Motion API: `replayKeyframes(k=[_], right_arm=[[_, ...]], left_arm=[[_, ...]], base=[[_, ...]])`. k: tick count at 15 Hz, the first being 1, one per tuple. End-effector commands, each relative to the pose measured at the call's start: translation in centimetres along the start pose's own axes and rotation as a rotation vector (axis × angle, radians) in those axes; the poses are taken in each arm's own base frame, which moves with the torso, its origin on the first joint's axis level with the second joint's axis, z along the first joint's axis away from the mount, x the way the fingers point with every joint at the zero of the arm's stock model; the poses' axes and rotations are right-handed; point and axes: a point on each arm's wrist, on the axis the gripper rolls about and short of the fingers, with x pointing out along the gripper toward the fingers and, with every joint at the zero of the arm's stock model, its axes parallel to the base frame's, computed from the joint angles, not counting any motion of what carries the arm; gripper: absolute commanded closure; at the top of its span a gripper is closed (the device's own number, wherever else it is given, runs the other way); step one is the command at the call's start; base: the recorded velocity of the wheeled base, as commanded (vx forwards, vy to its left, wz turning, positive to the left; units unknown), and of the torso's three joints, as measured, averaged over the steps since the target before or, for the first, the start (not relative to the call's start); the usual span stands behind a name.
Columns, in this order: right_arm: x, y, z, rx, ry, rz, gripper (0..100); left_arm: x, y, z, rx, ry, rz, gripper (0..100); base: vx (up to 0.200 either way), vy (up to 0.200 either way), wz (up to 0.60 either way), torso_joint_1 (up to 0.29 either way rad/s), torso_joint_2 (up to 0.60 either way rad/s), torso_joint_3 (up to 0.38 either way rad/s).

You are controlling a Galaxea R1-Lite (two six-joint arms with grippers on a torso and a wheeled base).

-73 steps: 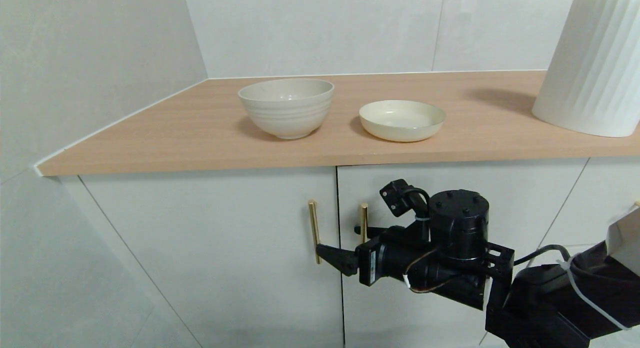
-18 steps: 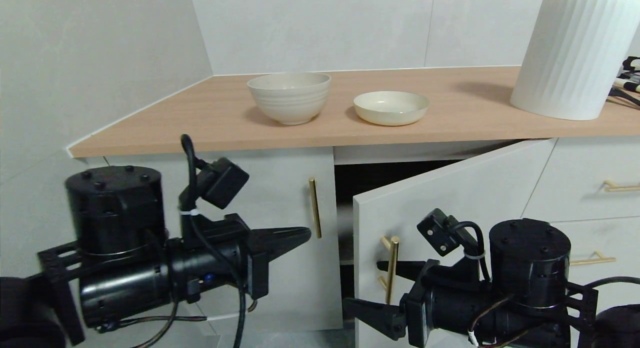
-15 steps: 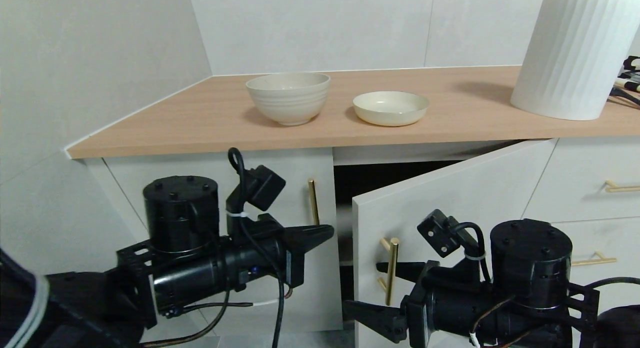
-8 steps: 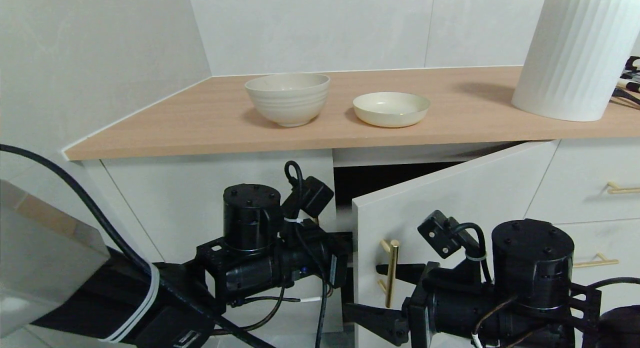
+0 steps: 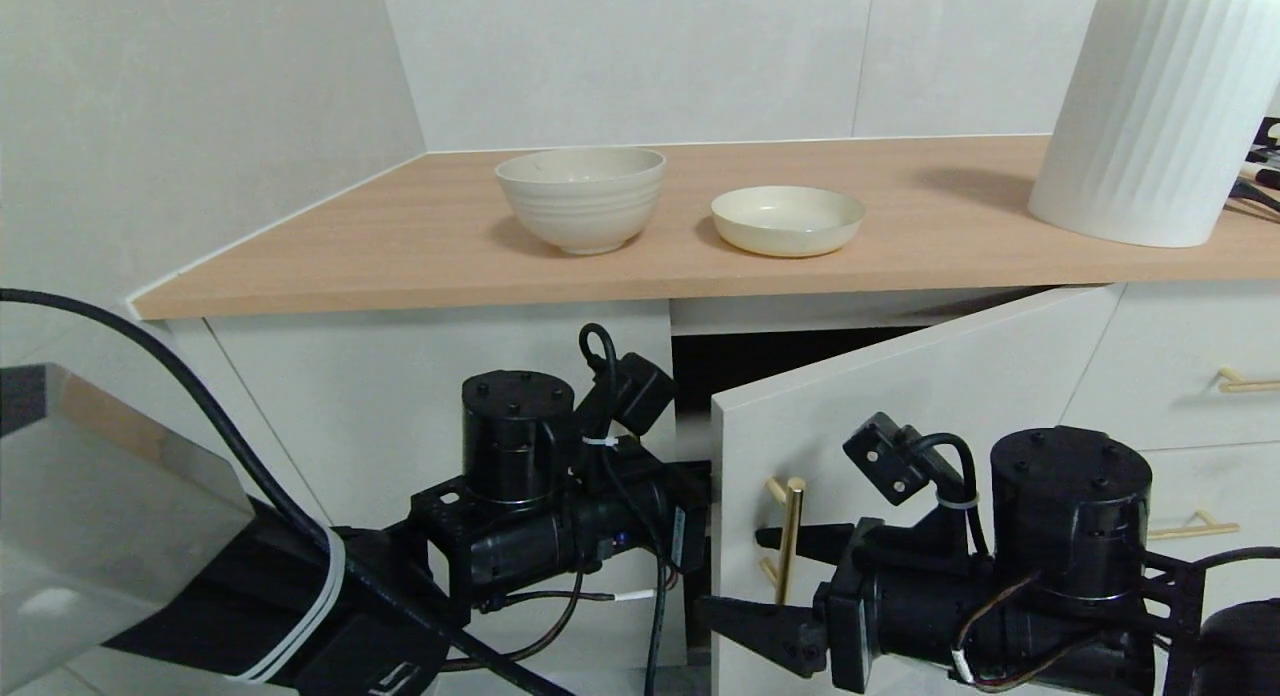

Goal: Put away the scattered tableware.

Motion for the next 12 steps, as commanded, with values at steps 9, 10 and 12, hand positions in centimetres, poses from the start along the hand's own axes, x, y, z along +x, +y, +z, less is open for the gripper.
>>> replayKeyframes(k=[9,10,12], right_arm=[[-4.6,-3.5,0.9,-0.012,-0.083,-0.196,0],[-5.3,-3.2,0.5,-0.01,-0.077,-0.197,0],[-7.3,-2.3,-0.9,0.0,-0.053,-0.201,0]], left_arm=[[0.3,-0.5,0.1,0.003,0.003,-0.039,100],[0.3,-0.5,0.2,0.004,0.001,-0.039,100],[0.1,-0.6,0.4,-0.017,-0.006,-0.038,100]], base=[[0.0,0.0,0.0,0.0,0.0,0.0],[0.0,0.0,0.0,0.0,0.0,0.0],[0.0,0.0,0.0,0.0,0.0,0.0]])
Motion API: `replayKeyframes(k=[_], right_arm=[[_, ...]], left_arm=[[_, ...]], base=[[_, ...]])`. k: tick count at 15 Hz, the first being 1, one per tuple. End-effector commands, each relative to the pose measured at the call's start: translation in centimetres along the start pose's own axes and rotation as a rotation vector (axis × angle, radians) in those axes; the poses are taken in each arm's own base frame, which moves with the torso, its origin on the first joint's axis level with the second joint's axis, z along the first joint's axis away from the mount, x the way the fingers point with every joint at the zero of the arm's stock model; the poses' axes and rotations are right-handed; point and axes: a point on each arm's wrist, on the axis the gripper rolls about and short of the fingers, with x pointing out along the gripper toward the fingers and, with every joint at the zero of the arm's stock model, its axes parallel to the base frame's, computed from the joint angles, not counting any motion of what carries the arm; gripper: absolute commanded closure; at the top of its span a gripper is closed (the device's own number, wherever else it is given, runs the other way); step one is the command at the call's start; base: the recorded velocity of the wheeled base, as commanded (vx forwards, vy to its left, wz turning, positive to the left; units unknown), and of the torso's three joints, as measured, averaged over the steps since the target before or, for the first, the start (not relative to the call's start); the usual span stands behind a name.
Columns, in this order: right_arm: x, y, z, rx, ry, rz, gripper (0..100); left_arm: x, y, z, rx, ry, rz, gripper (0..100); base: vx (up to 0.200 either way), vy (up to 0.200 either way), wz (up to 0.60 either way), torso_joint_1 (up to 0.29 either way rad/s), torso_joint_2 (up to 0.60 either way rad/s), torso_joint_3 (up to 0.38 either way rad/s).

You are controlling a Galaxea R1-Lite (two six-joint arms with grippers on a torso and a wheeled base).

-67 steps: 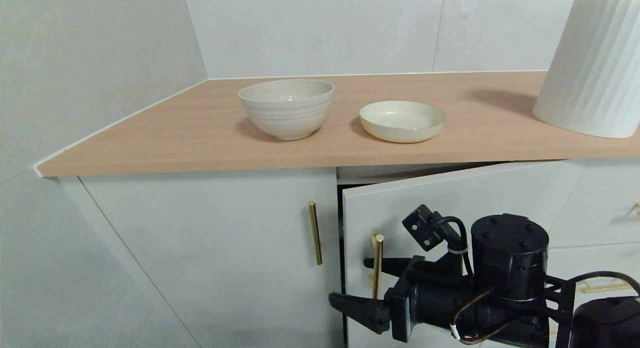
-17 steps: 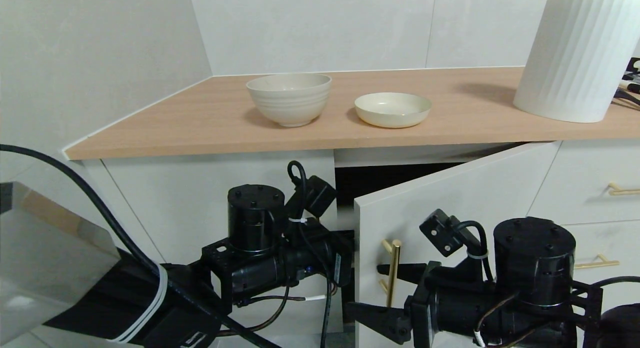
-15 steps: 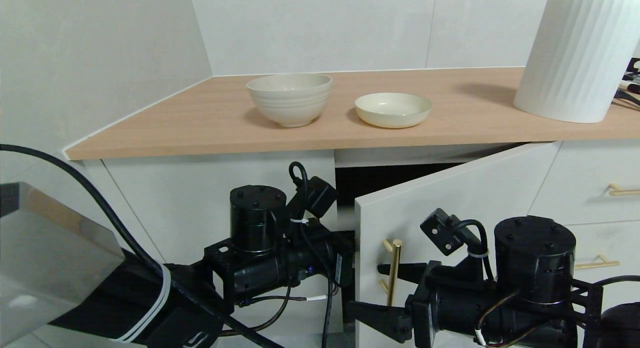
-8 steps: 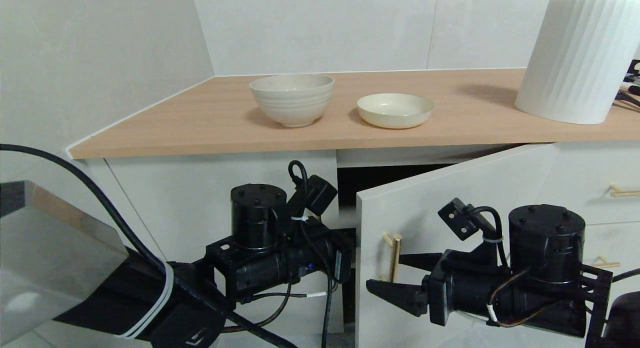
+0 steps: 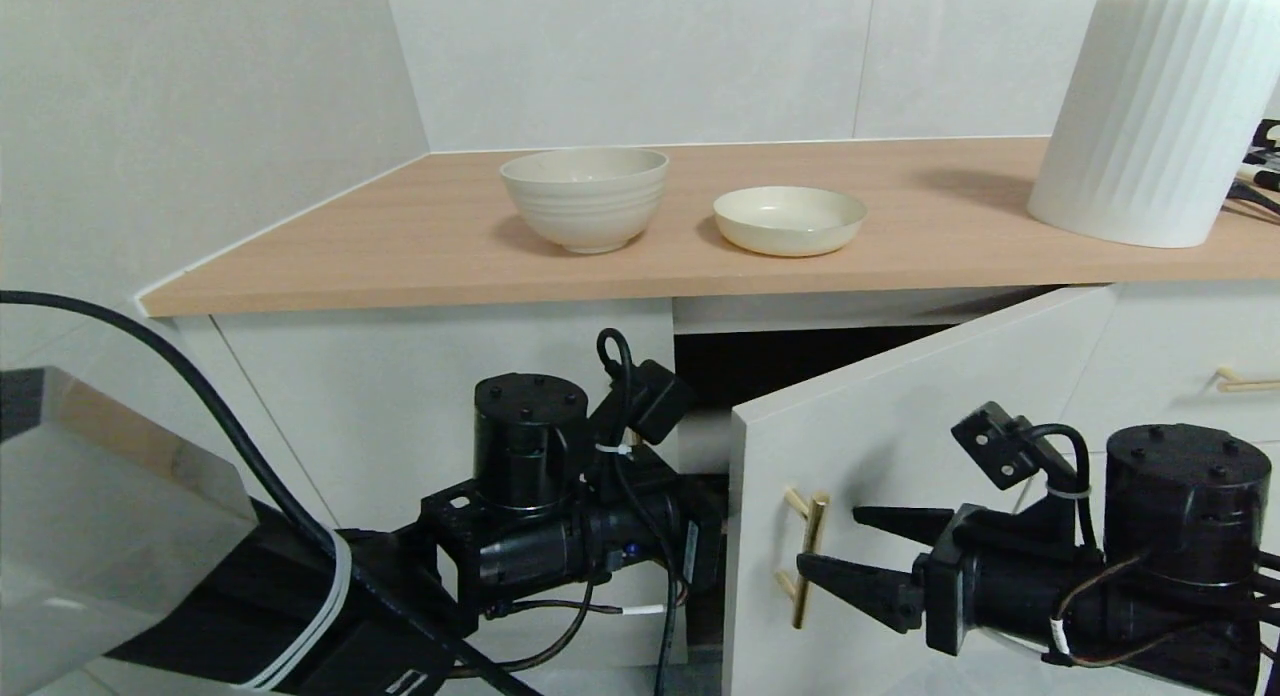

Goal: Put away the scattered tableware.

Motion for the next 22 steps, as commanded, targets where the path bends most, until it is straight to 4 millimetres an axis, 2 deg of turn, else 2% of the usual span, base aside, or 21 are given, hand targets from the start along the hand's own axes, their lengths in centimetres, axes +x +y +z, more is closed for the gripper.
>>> replayKeyframes(k=[1,4,7,11,15,18,22], right_arm=[[-2.7,0.7,-1.0,0.007,0.015,0.011,0],[-4.7,1.1,-2.0,0.009,0.02,0.008,0],[-6.0,1.3,-2.7,0.01,0.025,0.008,0],[-6.8,1.4,-3.4,0.014,0.04,0.006,0],[-7.7,1.8,-3.2,0.002,0.004,0.02,0],[-8.0,1.8,-3.3,0.001,0.003,0.02,0],[-8.7,2.7,-3.0,-0.019,-0.031,0.067,0]], left_arm=[[-0.3,0.0,0.5,-0.011,-0.023,0.017,100],[-0.3,0.0,0.4,-0.018,-0.022,0.019,100],[0.0,0.1,0.4,-0.019,-0.019,0.02,100],[1.1,0.1,1.0,-0.025,-0.039,0.012,100],[1.5,-0.4,1.3,-0.045,-0.029,0.001,100],[1.8,-0.2,1.0,-0.064,-0.021,0.004,100],[2.1,-0.2,1.5,-0.069,-0.019,0.011,100]], base=[[0.0,0.0,0.0,0.0,0.0,0.0],[0.0,0.0,0.0,0.0,0.0,0.0],[-0.2,0.0,0.0,0.006,0.01,0.001],[0.0,0.0,0.0,0.0,0.0,0.0],[0.0,0.0,0.0,0.0,0.0,0.0],[-0.2,0.0,0.0,0.007,0.0,-0.002],[0.0,0.0,0.0,0.0,0.0,0.0]])
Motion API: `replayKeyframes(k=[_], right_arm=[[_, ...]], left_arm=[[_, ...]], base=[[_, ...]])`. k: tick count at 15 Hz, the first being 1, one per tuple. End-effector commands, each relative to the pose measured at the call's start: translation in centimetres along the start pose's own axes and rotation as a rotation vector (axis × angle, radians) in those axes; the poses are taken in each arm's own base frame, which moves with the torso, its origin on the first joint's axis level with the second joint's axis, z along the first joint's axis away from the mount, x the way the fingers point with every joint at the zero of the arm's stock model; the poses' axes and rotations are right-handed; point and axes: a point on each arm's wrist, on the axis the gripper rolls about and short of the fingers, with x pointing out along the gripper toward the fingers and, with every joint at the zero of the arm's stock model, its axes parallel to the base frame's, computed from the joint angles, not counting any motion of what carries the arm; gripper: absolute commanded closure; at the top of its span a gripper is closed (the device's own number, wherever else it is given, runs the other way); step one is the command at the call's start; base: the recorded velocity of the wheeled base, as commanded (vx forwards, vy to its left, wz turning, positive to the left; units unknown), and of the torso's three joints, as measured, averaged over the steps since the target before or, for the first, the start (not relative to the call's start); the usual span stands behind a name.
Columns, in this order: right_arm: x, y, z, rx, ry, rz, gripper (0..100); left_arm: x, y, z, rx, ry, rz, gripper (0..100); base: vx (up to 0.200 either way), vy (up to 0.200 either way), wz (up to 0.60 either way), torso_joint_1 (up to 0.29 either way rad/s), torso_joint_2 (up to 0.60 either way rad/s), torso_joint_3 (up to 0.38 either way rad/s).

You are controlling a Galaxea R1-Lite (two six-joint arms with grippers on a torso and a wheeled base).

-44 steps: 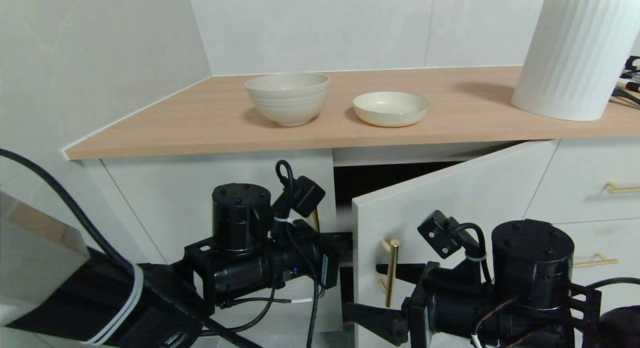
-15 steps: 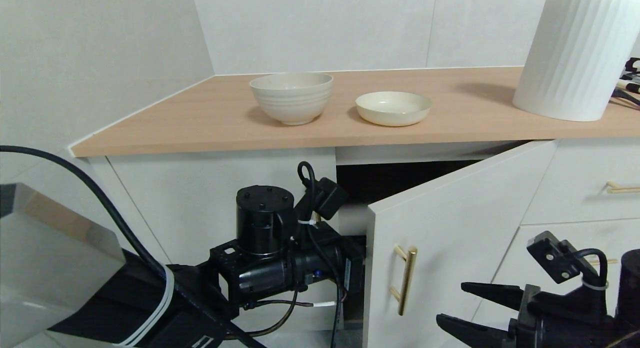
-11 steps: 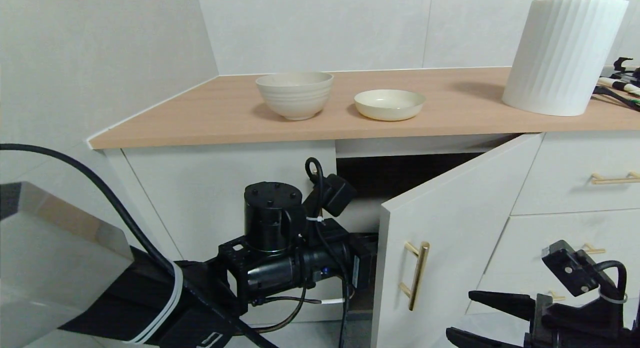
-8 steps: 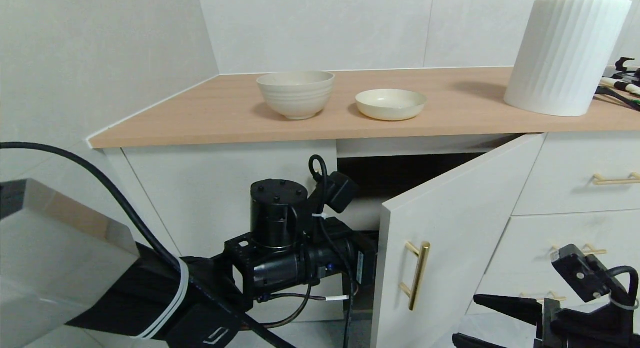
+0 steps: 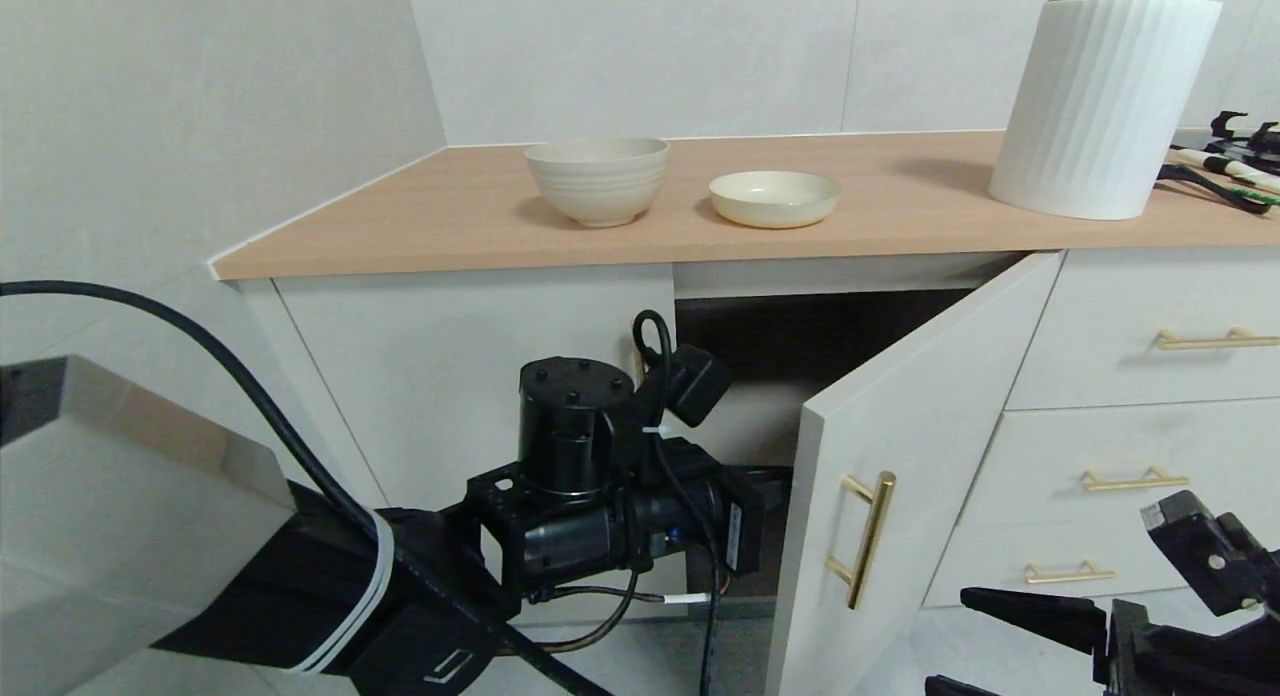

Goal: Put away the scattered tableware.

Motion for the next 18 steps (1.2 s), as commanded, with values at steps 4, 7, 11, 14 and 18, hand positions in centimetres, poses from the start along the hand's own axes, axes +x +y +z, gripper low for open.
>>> replayKeyframes(k=[4,7,11,14,18], right_arm=[[-0.9,1.6,0.2,-0.032,-0.022,0.096,0],[-1.3,2.5,0.2,-0.049,-0.033,0.154,0],[-2.9,4.1,0.4,-0.078,-0.035,0.317,0],[-4.7,4.7,0.9,-0.114,-0.075,0.483,0],[-4.6,5.1,1.3,-0.128,-0.047,0.593,0]], left_arm=[[0.6,0.1,0.4,0.001,-0.008,0.006,100],[0.9,-0.3,0.2,0.003,0.0,-0.003,100],[2.8,-3.6,-0.8,0.024,0.025,-0.069,100],[5.4,-7.9,-1.1,0.013,0.021,-0.189,100],[2.1,-8.2,0.7,-0.047,-0.025,-0.152,100]], base=[[0.0,0.0,0.0,0.0,0.0,0.0],[0.0,0.0,0.0,0.0,0.0,0.0],[0.0,0.0,0.0,0.0,0.0,0.0],[0.0,0.0,0.0,0.0,0.0,0.0],[0.0,0.0,0.0,0.0,0.0,0.0]])
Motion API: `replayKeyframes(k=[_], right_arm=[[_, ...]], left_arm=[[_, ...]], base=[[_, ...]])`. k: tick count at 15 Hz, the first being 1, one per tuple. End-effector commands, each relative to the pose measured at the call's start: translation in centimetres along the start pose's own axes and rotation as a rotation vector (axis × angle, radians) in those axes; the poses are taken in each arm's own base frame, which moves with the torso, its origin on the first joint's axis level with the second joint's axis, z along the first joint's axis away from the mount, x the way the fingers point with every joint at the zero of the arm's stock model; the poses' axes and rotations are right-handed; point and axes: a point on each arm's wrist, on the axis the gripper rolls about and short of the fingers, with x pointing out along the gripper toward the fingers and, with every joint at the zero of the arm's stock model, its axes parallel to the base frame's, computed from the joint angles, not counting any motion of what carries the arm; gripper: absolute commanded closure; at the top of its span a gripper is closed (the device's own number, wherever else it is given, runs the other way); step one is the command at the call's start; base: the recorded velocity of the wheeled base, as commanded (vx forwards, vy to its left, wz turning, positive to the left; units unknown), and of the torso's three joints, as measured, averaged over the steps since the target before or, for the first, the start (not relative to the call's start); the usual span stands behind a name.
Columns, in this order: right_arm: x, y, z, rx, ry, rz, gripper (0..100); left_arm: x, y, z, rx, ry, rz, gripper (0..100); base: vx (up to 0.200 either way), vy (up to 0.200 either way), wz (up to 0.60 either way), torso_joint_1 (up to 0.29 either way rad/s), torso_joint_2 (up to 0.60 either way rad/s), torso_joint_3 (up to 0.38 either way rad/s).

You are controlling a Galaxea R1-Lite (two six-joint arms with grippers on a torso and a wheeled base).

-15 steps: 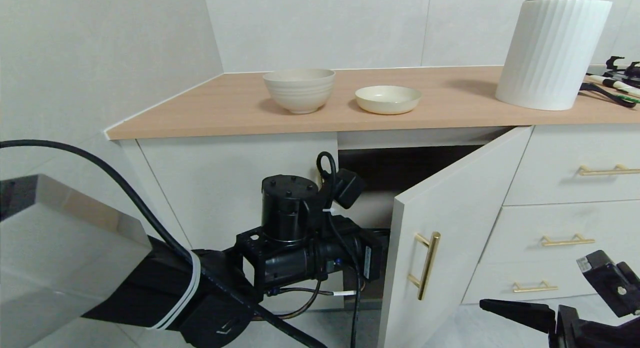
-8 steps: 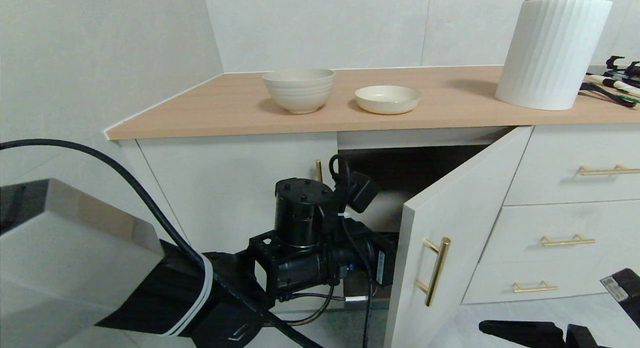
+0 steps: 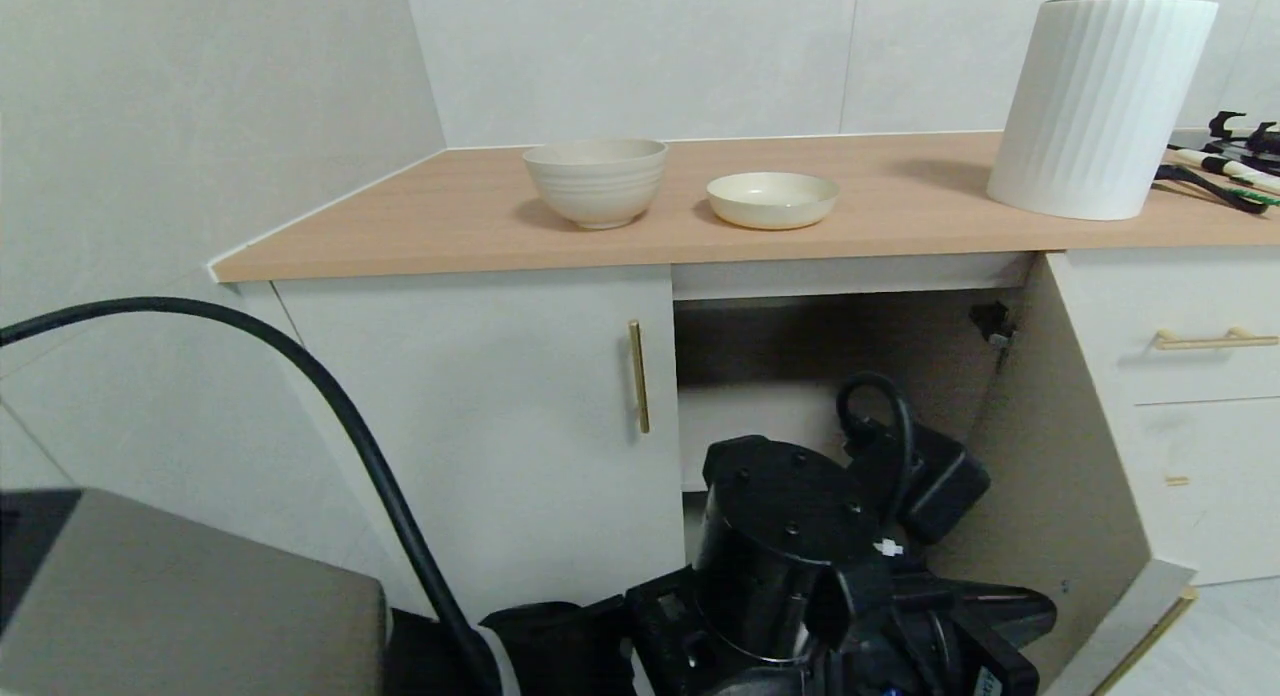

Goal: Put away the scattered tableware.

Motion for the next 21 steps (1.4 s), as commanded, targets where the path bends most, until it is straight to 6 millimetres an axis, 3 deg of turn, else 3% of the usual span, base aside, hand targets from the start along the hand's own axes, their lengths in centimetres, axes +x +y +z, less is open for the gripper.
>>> replayKeyframes(k=[1,2,7,8,11,14,15,16,19,21], right_arm=[[0.5,-0.3,0.1,0.009,0.014,-0.001,0],[0.6,-0.4,0.2,0.009,0.014,-0.003,0],[1.5,-1.0,0.5,0.022,0.031,-0.008,0],[2.6,-1.3,0.5,0.034,0.064,0.022,0],[6.5,-2.7,0.2,0.086,0.158,0.045,0],[11.1,-4.6,0.2,0.092,0.178,-0.095,0],[13.0,-5.5,0.7,0.074,0.145,-0.224,0],[13.6,-5.9,1.4,0.07,0.13,-0.27,0],[12.8,-8.5,5.0,0.124,0.179,-0.42,0],[12.2,-10.8,6.9,0.149,0.176,-0.519,0]], left_arm=[[-4.1,3.1,2.3,-0.048,-0.065,0.112,100],[-5.2,3.9,2.8,-0.056,-0.075,0.13,100],[-6.9,5.2,3.6,-0.06,-0.103,0.182,100],[-9.5,6.3,4.0,-0.069,-0.127,0.242,100],[-14.5,7.7,4.0,-0.089,-0.162,0.358,100],[-19.2,8.2,3.6,-0.106,-0.202,0.472,100],[-21.1,8.2,3.4,-0.099,-0.221,0.522,100],[-22.0,8.1,3.2,-0.087,-0.224,0.546,100],[-22.8,7.5,3.6,-0.062,-0.218,0.557,100],[-23.5,6.3,5.4,-0.078,-0.19,0.575,100]], base=[[0.0,0.0,0.0,0.0,0.0,0.0],[0.0,0.0,0.0,0.0,0.0,0.0],[0.0,0.0,0.0,0.0,0.0,0.0],[0.0,0.0,0.0,0.0,0.0,0.0],[0.0,0.0,0.0,0.0,0.0,0.0],[0.0,0.0,0.0,0.0,0.0,0.0],[0.0,0.0,0.0,0.0,0.0,0.0],[0.0,0.0,0.0,0.0,0.0,0.0],[0.0,0.0,0.0,0.0,0.0,0.0],[0.0,0.0,0.0,0.0,0.0,0.0]])
